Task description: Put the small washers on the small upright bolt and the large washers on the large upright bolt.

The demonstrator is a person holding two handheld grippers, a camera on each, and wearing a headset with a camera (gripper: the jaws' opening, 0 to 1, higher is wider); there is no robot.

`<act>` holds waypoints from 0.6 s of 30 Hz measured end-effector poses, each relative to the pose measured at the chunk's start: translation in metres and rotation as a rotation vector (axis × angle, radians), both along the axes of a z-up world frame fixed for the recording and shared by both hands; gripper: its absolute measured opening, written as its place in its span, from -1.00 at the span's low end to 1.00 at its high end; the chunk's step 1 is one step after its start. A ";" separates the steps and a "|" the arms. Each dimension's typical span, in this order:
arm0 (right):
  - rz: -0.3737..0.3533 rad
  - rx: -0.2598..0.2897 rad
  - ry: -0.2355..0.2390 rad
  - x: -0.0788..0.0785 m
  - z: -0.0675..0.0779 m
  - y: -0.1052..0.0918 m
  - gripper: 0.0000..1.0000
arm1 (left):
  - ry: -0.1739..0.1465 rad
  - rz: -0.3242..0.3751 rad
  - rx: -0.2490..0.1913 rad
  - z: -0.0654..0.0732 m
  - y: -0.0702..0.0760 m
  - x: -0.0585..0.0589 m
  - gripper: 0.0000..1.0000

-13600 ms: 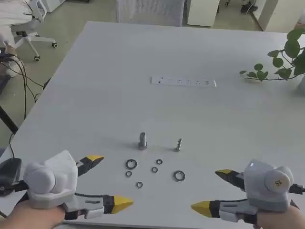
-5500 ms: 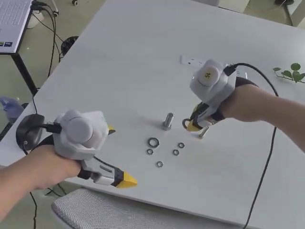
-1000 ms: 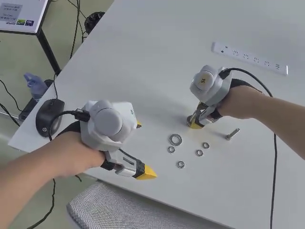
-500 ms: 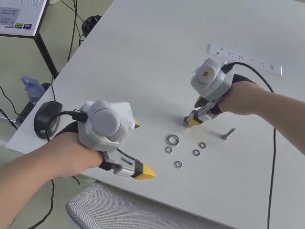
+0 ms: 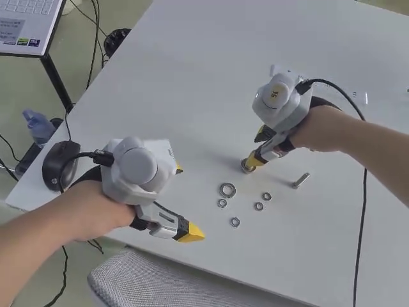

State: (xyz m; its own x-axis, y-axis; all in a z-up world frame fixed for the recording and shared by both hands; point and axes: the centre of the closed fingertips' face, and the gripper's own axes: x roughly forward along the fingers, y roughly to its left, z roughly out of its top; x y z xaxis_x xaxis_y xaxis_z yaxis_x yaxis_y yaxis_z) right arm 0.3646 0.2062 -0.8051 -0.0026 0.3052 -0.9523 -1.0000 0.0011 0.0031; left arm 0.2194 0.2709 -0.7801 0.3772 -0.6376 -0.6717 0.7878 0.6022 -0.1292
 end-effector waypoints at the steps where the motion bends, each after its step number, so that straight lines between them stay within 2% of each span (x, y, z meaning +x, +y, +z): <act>1: 0.003 0.003 -0.001 -0.001 0.002 0.001 -0.21 | -0.001 0.000 0.000 0.001 0.000 0.000 0.58; 12: 0.029 0.004 0.000 -0.018 0.006 0.008 -0.22 | -0.002 -0.016 0.015 0.002 0.004 -0.008 0.58; 15: 0.037 0.004 0.002 -0.024 0.004 0.011 -0.22 | 0.007 -0.006 -0.011 0.005 0.004 -0.009 0.58; 18: 0.051 0.000 0.002 -0.027 0.002 0.014 -0.22 | 0.004 -0.006 0.004 0.003 0.008 -0.009 0.57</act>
